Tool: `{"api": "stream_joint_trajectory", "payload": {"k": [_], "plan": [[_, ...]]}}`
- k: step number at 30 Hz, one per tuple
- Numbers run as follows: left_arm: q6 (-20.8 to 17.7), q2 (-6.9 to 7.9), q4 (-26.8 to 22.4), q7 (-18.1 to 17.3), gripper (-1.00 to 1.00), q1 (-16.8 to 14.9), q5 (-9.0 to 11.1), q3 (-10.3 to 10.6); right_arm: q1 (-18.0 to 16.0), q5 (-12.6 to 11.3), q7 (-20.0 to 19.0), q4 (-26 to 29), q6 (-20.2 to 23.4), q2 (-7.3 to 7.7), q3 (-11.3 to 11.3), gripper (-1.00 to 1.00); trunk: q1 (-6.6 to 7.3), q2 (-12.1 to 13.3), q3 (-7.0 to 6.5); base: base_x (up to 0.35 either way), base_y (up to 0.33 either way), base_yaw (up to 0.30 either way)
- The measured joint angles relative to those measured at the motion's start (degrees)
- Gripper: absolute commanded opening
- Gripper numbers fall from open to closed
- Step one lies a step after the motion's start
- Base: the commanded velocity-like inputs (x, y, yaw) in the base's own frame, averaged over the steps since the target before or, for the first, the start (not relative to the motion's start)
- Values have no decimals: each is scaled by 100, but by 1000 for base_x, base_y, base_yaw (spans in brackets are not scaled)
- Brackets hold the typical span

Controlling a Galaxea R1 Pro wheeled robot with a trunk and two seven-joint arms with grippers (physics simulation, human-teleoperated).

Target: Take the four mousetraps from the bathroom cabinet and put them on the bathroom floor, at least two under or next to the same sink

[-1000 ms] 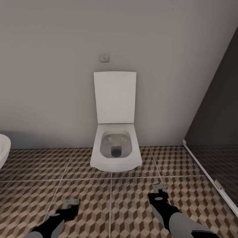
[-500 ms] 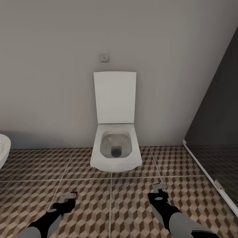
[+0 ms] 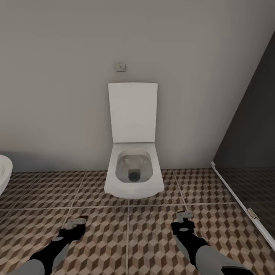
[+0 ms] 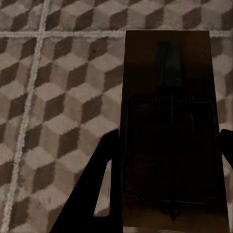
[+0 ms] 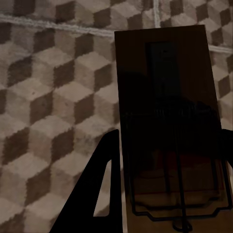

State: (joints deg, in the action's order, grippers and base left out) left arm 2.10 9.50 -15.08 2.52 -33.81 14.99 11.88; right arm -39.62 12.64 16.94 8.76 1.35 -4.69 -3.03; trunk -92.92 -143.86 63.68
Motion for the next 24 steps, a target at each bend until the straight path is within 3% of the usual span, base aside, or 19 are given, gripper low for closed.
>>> {"api": "stream_joint_trajectory", "payload": {"k": [15, 24], "plan": [[-61, -59, -115, 76, -100, 0, -36, 17, -2, -2, 7, 4, 38, 4, 0, -100, 0, 0, 0, 0, 0, 0], [-5, -73, -118, 45, -100, 0, -31, 22, -2, -3, 7, 4, 51, 5, -4, -100, -24, -12, 199, 0, 0, 0]]}}
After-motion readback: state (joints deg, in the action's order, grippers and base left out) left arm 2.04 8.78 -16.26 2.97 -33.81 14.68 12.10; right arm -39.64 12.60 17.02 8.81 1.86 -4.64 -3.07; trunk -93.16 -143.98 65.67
